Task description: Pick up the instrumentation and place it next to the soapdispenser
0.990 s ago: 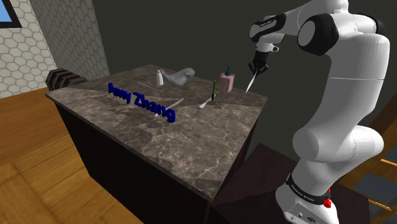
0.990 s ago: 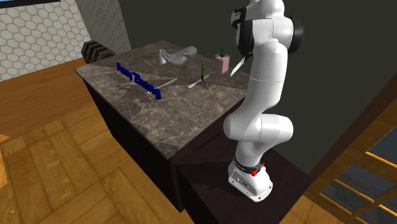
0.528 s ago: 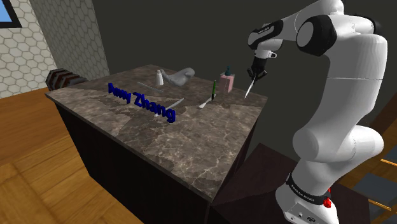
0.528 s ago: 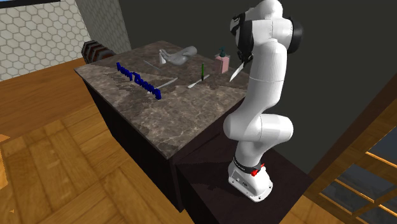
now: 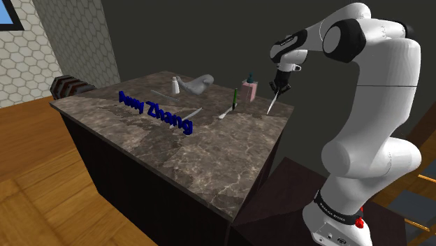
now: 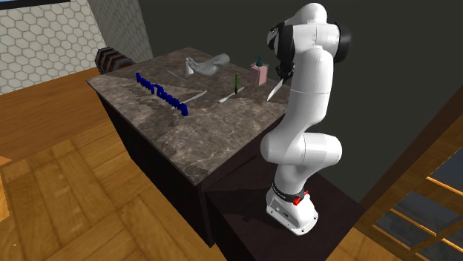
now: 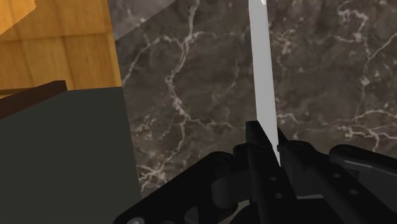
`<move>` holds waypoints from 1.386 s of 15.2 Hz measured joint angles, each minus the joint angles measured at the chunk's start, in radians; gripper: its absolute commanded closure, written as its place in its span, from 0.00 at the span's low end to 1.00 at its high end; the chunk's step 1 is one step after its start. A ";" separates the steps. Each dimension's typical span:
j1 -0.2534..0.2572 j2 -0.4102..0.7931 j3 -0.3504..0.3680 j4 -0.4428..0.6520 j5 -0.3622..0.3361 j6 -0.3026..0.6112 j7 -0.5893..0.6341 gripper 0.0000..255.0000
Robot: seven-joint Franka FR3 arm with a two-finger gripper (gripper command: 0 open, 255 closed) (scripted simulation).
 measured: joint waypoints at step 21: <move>-0.002 -0.004 -0.021 -0.073 -0.038 0.219 -0.005 0.00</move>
